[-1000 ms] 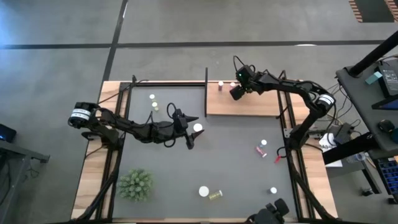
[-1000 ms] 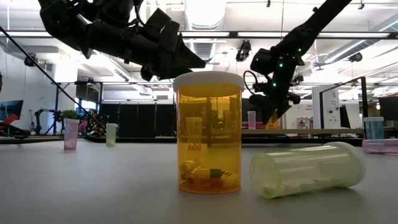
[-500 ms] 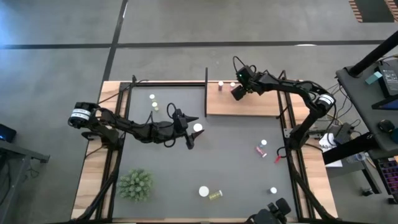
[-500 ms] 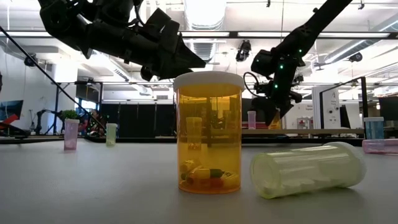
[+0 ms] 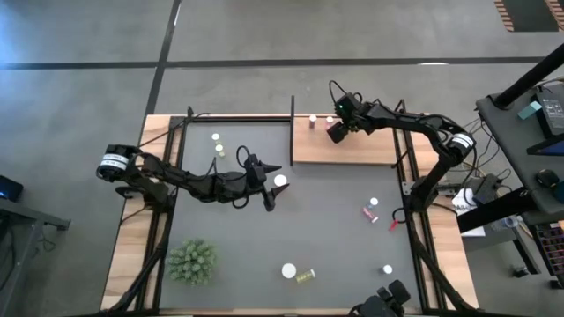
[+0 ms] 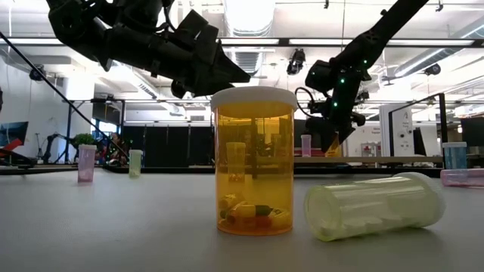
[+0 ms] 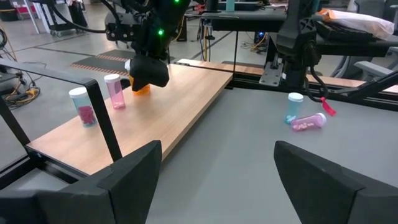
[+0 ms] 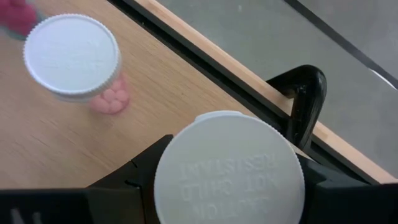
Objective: Pick and place medicine bottles onto shelf by color
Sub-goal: Put the top right orange pill bottle on the shelf, then put the top blue pill bottle on the shelf aligned with the other blue pill bottle
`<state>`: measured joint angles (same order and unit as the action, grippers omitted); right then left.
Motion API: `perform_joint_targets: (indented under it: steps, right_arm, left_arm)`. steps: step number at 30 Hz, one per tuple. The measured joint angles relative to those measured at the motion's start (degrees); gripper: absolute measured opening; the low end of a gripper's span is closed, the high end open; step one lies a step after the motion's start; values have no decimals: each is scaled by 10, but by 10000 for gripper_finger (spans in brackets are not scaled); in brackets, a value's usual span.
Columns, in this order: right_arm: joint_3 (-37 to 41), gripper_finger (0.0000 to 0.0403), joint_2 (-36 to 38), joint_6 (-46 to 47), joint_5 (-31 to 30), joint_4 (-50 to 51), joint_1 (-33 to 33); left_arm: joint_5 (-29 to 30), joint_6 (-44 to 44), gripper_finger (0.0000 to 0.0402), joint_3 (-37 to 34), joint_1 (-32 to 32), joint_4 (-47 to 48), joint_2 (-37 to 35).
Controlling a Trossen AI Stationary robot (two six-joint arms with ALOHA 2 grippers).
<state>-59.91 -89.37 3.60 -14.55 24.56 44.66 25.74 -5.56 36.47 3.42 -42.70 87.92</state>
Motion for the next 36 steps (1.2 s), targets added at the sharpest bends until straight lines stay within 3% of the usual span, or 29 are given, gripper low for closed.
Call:
perform_joint_targets:
  steps: [14, 28, 36]
  right_arm:
    - [0, 182, 1, -5, 0, 0, 0]
    - [0, 247, 8, -7, 0, 3, 0]
    - [0, 252, 81, -7, 0, 22, 0]
  left_arm:
    - [0, 0, 295, 0, 0, 0, 0]
    - [0, 0, 295, 0, 0, 0, 0]
    - [0, 0, 295, 0, 0, 1, 0]
